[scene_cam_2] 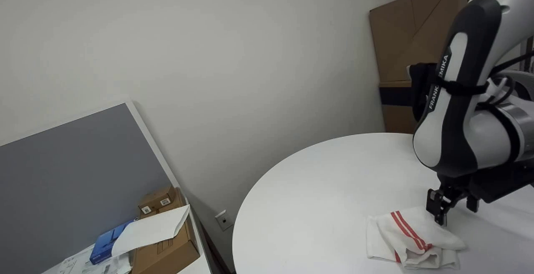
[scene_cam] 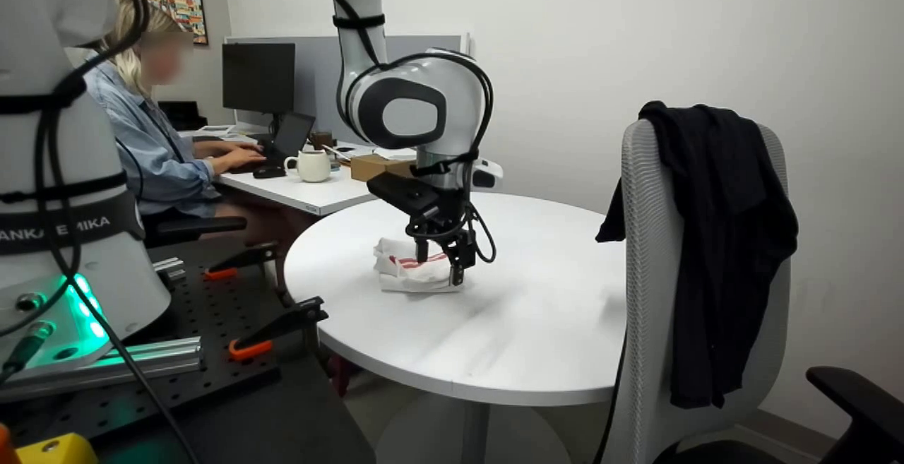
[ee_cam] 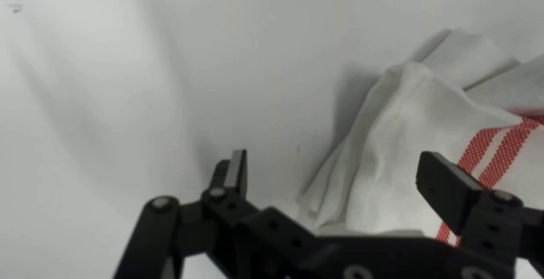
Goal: Use the white towel to wipe the table then put the black towel on the table
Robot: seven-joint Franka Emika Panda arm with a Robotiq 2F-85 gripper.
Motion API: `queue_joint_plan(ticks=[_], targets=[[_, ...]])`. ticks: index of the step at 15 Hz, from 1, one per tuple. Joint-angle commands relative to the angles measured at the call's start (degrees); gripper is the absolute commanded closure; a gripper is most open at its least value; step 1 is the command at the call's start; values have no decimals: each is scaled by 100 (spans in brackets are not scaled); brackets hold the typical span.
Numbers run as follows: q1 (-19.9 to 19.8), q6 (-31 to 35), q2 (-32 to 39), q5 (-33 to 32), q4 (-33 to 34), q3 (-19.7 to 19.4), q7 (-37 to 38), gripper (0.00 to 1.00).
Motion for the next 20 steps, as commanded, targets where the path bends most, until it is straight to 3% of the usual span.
queue_joint_plan(ticks=[1, 6, 11, 14, 20], targets=[[-1, -543, -867, 254, -261, 84, -207, 0], [489, -1371, -1960, 32, -115, -555, -156, 0], [835, -1917, -2854, -782, 196, -1161, 262, 0], [874, -2135, -3188, -1252, 362, -1230, 498, 0], [555, -1992, -3480, -2947, 710, -1130, 1625, 0]])
